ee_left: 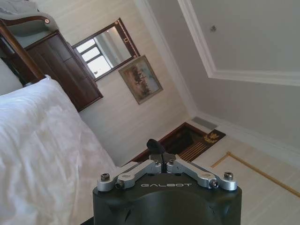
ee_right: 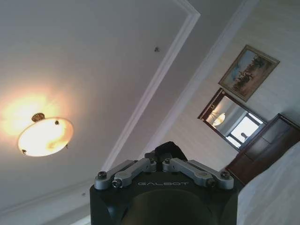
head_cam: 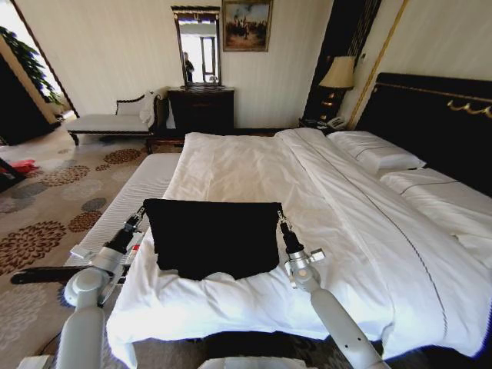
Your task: Fold the clothes on the bed.
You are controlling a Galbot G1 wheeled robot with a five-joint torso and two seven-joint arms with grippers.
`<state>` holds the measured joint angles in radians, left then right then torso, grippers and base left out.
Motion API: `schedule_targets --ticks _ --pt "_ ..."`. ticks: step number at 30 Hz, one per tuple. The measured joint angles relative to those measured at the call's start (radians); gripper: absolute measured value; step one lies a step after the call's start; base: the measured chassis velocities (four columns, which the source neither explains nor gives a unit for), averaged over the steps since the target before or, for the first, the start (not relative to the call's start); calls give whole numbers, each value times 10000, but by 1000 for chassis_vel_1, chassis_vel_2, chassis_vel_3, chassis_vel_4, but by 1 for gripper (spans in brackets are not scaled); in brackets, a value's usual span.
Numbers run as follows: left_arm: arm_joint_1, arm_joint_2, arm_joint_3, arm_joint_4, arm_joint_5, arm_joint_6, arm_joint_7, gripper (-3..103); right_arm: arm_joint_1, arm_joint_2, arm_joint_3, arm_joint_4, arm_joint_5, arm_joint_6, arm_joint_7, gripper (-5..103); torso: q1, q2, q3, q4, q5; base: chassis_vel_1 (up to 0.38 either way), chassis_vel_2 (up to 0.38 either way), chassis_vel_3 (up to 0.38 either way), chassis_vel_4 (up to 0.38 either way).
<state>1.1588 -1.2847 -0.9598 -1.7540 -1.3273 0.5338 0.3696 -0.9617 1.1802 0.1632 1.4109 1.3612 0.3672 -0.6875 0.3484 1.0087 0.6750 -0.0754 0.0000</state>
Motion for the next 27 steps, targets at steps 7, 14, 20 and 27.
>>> schedule_targets --ticks 7,14,20,27 --pt "-863 406 496 1262 406 -224 -487 0 2116 446 -1162 -2219 -860 232 1753 1 1 -1 3 4 0 0 0 0 0" --pt "-1728 554 933 2656 1029 -490 -831 0 3529 1102 -1786 -4208 -1307 354 2548 1 3 -1 3 4 -1 0 0 0 0" --pt "-2445 623 1272 3570 1289 -755 -1225 0 3993 1364 -1916 -4886 -1671 411 3028 1 4 -1 3 -1 -2 0 0 0 0" --pt "-1849 1444 1760 2906 1054 -934 -1696 0 3193 439 -2004 -2776 -1867 -182 4722 1 1 -1 -1 5 2 0 0 0 0"
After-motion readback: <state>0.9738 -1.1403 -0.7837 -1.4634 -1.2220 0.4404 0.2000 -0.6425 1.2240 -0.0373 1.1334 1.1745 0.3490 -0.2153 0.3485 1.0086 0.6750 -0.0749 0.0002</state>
